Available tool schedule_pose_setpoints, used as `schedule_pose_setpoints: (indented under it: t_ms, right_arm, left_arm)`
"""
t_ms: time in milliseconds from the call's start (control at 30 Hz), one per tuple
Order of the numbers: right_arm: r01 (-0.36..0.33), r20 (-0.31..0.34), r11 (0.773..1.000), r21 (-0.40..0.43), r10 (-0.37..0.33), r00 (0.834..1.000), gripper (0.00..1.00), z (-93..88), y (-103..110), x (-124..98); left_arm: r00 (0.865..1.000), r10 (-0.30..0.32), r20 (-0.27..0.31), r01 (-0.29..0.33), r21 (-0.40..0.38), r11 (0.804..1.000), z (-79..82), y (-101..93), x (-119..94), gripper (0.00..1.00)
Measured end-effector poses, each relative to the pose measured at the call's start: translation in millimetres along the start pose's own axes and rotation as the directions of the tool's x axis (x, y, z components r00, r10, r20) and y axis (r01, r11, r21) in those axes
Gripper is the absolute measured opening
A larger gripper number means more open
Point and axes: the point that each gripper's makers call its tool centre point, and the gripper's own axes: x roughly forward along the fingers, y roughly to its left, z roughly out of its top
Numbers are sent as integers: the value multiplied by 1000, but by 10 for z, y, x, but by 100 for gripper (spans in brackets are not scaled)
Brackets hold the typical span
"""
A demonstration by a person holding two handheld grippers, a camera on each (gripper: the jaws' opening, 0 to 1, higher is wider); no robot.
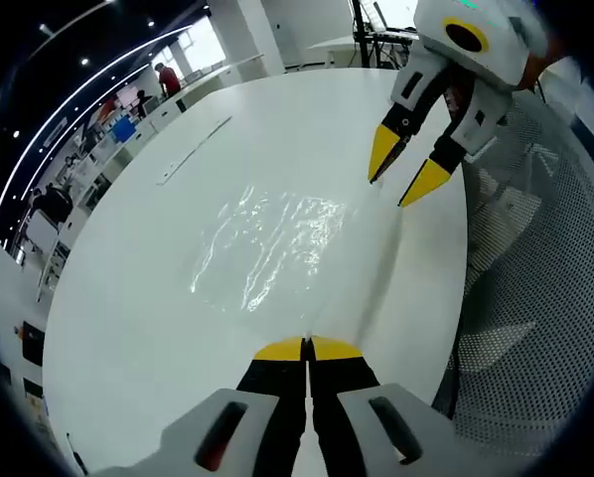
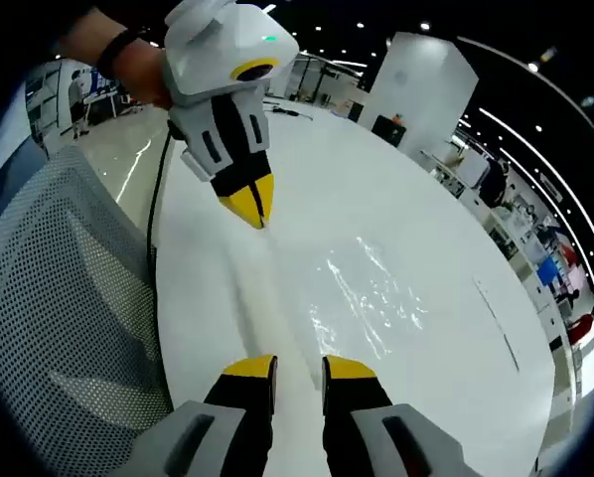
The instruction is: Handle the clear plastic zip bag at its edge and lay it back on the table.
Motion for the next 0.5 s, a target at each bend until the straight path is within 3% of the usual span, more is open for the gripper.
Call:
schedule_pose_setpoints:
  t_ms: [133, 233, 333, 500]
  right_arm:
    - [7, 54, 998, -57, -4, 999, 31, 216, -120, -37]
    - [24, 65, 998, -60, -20, 998, 31, 287, -234, -42]
    - [36, 93, 999, 16, -38, 995, 32, 327, -335, -19]
    - [-9, 69, 1000, 14, 8, 998, 32, 255, -245, 58]
  left_arm:
    - [1000, -1, -1, 1, 12, 1000, -10, -20, -1, 0]
    - [1000, -2, -3, 2, 17, 1000, -16, -23, -1, 0]
    - [1000, -1, -4, 1, 23, 1000, -21, -21, 2, 0]
    - [1000, 9, 2, -9, 18, 1000, 3, -9, -23, 0]
